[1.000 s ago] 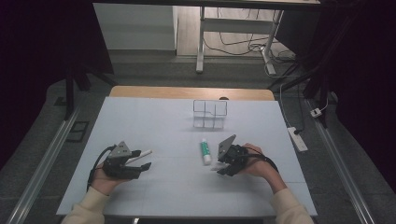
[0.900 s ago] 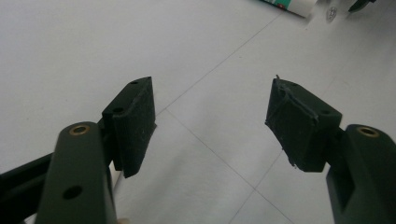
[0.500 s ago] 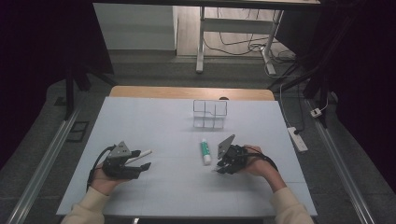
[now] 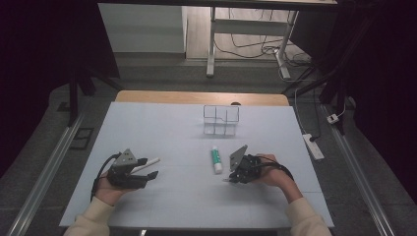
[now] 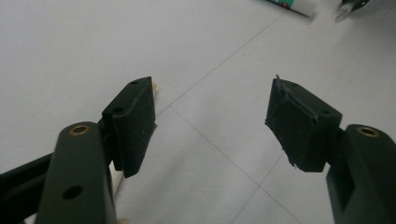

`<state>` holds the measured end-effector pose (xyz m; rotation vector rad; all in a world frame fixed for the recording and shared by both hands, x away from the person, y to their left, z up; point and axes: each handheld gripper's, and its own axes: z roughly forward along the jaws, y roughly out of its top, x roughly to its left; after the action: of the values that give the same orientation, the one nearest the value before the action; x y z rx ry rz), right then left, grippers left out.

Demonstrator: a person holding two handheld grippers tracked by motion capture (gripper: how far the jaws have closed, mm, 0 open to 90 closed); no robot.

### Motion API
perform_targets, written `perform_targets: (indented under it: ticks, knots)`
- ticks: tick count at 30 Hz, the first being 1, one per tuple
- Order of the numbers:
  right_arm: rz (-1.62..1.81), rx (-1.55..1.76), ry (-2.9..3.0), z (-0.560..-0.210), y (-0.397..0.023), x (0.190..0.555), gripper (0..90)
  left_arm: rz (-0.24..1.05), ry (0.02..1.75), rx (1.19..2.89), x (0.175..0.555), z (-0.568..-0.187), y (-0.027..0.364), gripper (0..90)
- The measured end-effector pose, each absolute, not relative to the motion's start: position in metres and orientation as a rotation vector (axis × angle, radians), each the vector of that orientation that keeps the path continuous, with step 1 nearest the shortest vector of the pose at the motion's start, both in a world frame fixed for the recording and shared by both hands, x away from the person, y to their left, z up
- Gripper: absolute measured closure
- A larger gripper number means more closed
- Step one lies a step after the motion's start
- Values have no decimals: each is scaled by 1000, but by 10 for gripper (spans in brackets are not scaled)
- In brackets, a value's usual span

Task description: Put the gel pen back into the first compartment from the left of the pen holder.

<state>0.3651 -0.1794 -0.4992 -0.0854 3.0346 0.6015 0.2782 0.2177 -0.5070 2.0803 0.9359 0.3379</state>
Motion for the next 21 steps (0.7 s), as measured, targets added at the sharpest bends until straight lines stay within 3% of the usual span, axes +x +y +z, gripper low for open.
perform_targets:
  ticks: [21]
  knots:
    - [780,63,2919,-473,-194,369,802,340,939,2077,278,-507,218,327]
